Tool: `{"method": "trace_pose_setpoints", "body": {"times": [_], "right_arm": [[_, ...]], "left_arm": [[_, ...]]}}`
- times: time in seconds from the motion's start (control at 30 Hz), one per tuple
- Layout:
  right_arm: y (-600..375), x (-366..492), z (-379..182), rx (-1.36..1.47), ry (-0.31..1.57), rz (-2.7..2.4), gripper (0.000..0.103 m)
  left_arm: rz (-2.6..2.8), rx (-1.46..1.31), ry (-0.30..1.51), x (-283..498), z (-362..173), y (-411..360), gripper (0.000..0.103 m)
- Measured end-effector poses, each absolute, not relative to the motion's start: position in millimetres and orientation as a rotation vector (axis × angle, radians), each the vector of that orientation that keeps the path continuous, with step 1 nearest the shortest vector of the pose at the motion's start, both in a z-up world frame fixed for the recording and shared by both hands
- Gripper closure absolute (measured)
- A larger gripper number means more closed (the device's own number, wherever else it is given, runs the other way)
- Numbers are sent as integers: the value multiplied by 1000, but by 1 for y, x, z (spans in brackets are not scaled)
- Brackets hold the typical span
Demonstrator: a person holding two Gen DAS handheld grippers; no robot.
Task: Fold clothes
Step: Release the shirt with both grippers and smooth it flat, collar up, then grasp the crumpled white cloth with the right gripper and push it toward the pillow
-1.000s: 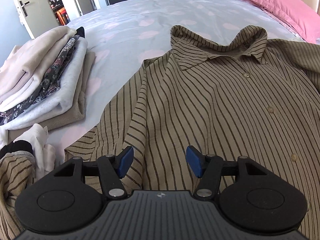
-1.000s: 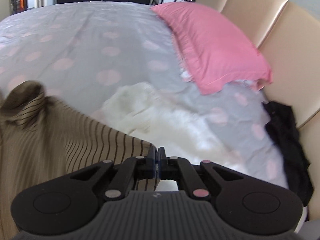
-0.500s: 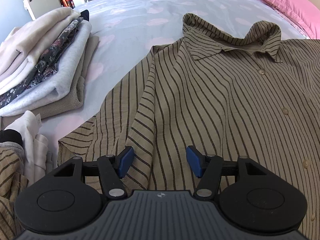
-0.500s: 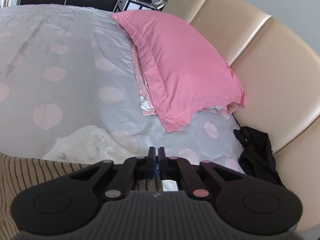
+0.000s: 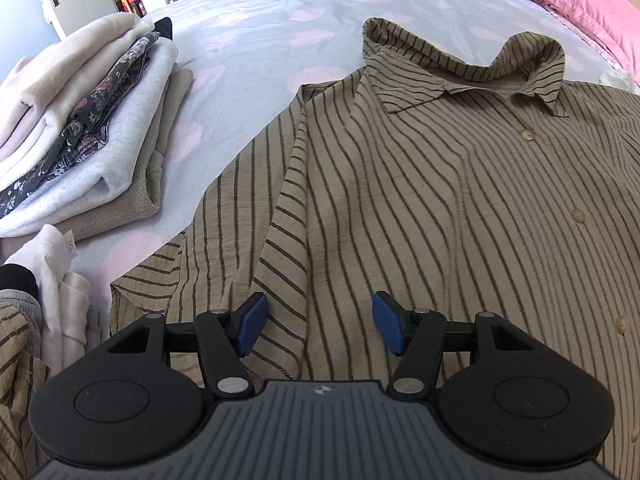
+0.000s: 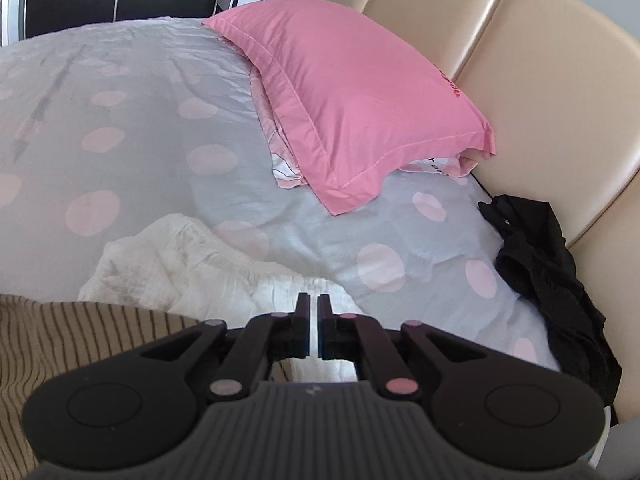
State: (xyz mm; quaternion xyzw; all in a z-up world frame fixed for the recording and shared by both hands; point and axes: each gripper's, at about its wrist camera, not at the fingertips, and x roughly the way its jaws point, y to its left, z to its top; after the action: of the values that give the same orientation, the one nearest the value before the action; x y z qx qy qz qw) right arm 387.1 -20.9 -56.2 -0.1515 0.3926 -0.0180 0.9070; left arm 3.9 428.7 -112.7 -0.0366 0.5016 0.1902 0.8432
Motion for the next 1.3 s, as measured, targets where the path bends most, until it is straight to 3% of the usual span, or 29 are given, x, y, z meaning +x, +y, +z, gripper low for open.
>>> {"method": "trace_pose_setpoints", "body": {"times": [0.07,0.43,0.47,0.5,0.57,0.73,0.93,1.0,1.03,1.13,1.3], "right_arm": [[-28,361,-51,-283,811,5,93],[-84,221,-65,-103,881,184,90],[-87,211,-68,-89,888,202,85],[-90,204,-71,-75,895,216,72],[-94,191,-78,-47,908,243,63],[-95,183,-98,20,974,276,64],[-71,183,-135,-211,966,264,61],[-65,183,-144,-279,957,287,46],[-61,184,-149,-320,953,302,44],[-57,191,-160,-389,913,254,46],[-76,225,-159,-287,917,137,63]], "left_arm": [[397,-79,1044,3,-107,424,46],[380,-102,960,-14,-72,398,46],[384,-111,956,-16,-70,397,46],[388,-121,953,-17,-69,396,46],[393,-146,946,-22,-66,395,46],[399,-202,932,-28,-62,395,46],[398,-204,917,-28,-59,391,46],[396,-206,916,-27,-60,391,46],[396,-206,919,-26,-60,391,46],[399,-195,932,-24,-64,390,46],[407,-185,942,-24,-68,392,46]]}}
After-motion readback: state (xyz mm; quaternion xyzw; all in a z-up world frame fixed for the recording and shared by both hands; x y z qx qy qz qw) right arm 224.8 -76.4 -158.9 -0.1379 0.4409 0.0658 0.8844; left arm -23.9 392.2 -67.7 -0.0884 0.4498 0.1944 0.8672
